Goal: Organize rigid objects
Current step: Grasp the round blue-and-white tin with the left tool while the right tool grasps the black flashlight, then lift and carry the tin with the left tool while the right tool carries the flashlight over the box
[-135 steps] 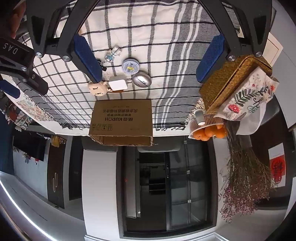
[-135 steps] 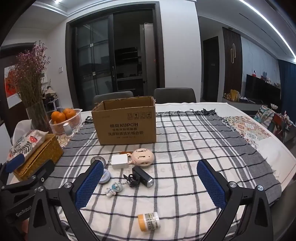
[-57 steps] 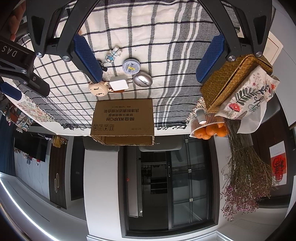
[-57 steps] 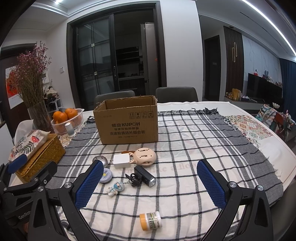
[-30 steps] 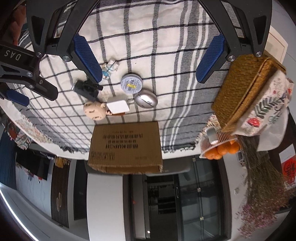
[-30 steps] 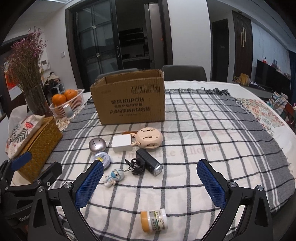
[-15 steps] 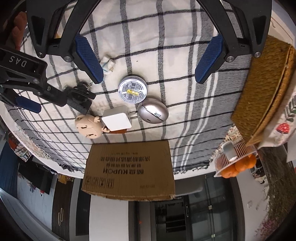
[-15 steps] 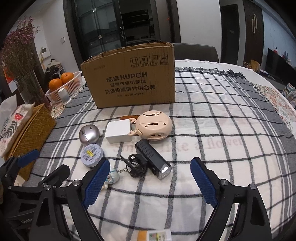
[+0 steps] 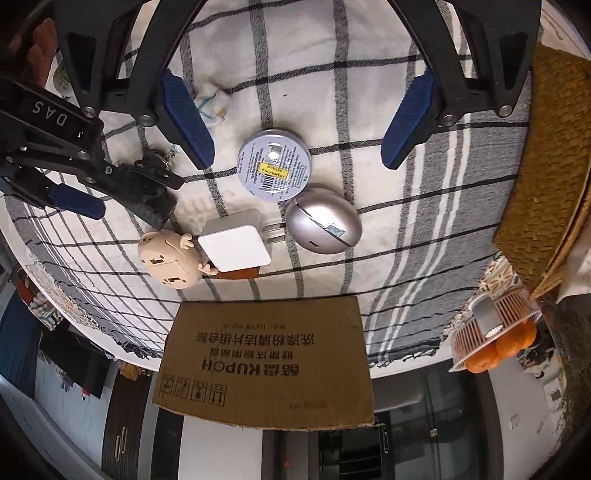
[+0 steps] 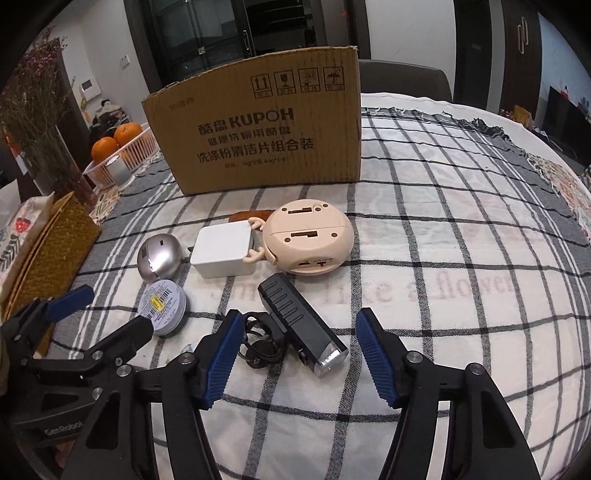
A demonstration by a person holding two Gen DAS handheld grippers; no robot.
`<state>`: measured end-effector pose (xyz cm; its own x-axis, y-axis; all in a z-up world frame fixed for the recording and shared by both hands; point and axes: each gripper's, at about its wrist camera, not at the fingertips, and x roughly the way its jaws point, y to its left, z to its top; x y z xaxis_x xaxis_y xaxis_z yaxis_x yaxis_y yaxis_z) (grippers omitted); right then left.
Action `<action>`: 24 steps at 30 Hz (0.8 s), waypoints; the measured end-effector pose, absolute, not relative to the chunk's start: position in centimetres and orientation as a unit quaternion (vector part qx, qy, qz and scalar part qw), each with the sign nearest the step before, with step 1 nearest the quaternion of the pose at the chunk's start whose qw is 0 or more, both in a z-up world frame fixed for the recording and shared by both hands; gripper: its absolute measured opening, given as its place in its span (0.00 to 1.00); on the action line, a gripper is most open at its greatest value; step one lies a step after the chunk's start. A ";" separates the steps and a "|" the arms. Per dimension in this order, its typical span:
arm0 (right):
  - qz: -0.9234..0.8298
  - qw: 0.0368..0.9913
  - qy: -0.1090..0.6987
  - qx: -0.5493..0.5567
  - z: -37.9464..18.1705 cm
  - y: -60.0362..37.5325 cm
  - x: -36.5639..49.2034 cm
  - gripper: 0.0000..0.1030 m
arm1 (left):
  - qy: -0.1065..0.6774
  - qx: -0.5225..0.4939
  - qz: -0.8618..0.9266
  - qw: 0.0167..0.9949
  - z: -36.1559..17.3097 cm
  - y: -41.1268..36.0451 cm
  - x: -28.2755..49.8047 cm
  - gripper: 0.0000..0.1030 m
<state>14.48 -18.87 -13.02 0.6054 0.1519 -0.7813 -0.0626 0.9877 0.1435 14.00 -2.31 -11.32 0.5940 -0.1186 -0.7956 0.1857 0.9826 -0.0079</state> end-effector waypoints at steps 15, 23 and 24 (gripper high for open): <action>0.086 0.873 0.476 0.061 -14.3 -18.9 16.0 0.48 | 0.467 0.026 -0.101 0.878 -12.6 -3.1 15.8 0.73; 0.099 0.865 0.486 0.073 -15.1 -18.9 16.3 0.34 | 0.486 0.014 -0.115 0.866 -13.6 -3.3 16.4 0.49; 0.097 0.866 0.486 0.069 -15.1 -18.8 16.3 0.34 | 0.487 0.014 -0.114 0.866 -13.7 -3.3 16.4 0.49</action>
<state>16.31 -18.76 -15.14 0.5093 0.2352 -0.8278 -0.1020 0.9717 0.2133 16.37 -3.34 -13.67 0.4996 -0.1841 -0.8465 0.2119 0.9734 -0.0867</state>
